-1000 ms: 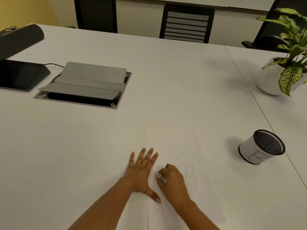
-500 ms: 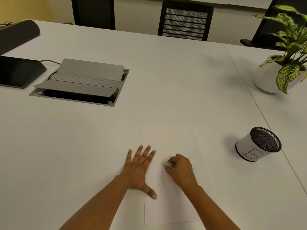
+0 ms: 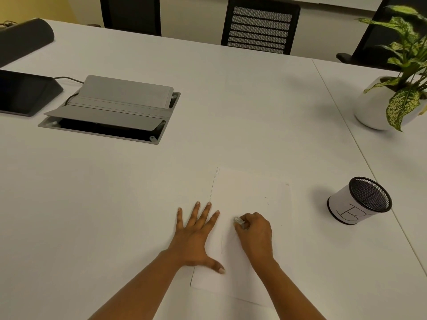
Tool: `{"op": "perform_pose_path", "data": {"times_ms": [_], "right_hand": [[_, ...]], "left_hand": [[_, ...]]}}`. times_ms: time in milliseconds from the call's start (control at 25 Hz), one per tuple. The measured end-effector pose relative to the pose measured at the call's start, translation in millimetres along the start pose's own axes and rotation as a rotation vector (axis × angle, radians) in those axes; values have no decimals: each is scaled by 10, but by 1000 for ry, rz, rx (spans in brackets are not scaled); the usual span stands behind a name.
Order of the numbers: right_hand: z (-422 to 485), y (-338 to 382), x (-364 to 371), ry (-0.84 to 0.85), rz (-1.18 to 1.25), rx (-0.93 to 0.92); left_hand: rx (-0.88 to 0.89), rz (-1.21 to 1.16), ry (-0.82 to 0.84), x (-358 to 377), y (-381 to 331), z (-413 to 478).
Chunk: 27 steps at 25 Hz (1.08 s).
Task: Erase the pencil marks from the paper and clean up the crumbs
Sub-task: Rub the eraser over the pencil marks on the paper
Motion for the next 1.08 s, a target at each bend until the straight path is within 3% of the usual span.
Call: {"op": "perform_pose_path", "data": {"times_ms": [160,280,440,600,760,880,1080], "right_hand": [[-193,329,252,118,5,-248],[-351,322,352,180,27,-273],[-670,329,402,180,-125,-400],[-456,270,443,271,-59,-314],[-251,491,333,173,-85,-322],[-176,513,354,210,-83,-277],[-625,393,399,170,-144,-385]], "left_hand": [[-14,24,12,-3,4,12],[-15,15,0,-24,-7,-1],[-18,16,-1,-36,-9,-5],[-17,20,9,-42,-12,4],[-16,32,8,-49,-15,1],[-26,31,6,-60,-15,5],[-32,17,15,-46,-16,0]]}}
Point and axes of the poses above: each hand's wrist, its own z-axis towards the middle knuckle, its own x-axis out of the palm, y = z × x, the point moved 10 cm from there along z, towards the middle knuckle, and after that the axes turned 9 degrees about y, right-handed, at the moved point
